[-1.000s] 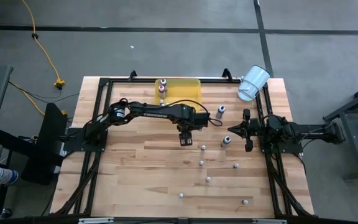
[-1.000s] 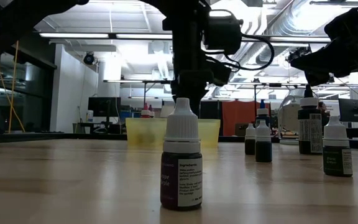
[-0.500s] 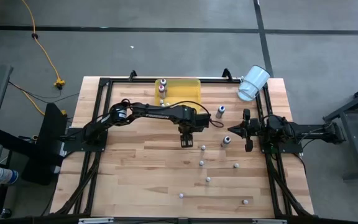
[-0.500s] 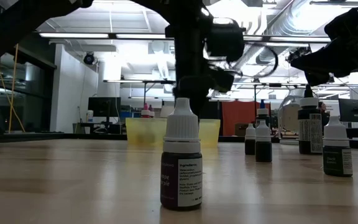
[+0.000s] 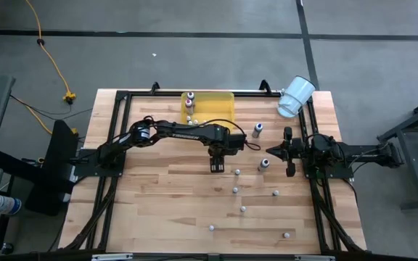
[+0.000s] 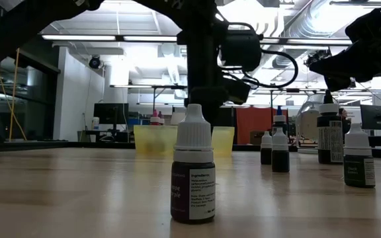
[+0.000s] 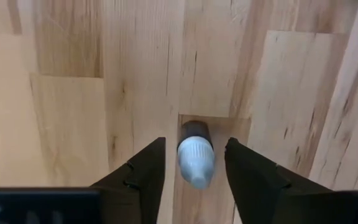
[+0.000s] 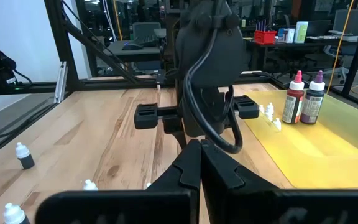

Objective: Pick & Place food coloring
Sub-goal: Put the small black food coloring into the yellow container

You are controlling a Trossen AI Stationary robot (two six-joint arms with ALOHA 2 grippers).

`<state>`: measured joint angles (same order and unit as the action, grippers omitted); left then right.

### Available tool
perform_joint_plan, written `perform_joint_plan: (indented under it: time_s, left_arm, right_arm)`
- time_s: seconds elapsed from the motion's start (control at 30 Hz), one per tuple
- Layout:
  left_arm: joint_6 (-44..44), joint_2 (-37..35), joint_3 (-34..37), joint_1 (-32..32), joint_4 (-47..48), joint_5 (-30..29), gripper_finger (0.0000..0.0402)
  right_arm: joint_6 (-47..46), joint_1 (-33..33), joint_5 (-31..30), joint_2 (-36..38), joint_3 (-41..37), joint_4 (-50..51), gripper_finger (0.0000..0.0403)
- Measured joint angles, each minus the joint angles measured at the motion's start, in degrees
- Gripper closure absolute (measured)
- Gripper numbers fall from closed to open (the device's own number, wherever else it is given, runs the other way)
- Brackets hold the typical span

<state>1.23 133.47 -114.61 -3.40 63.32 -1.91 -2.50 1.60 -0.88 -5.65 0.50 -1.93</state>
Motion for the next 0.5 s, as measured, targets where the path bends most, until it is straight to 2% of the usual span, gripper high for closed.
perform_joint_plan:
  time_s: [0.3,0.5]
  left_arm:
    - [0.0,0.0,0.0,-0.6,-0.8,-0.2,0.0331]
    - [0.0,0.0,-2.7,-0.9,1.9,-0.2,0.0350]
  right_arm:
    - [0.0,0.0,0.0,0.0,0.0,0.0,0.0402]
    - [0.0,0.0,0.0,0.0,0.0,0.0,0.0402]
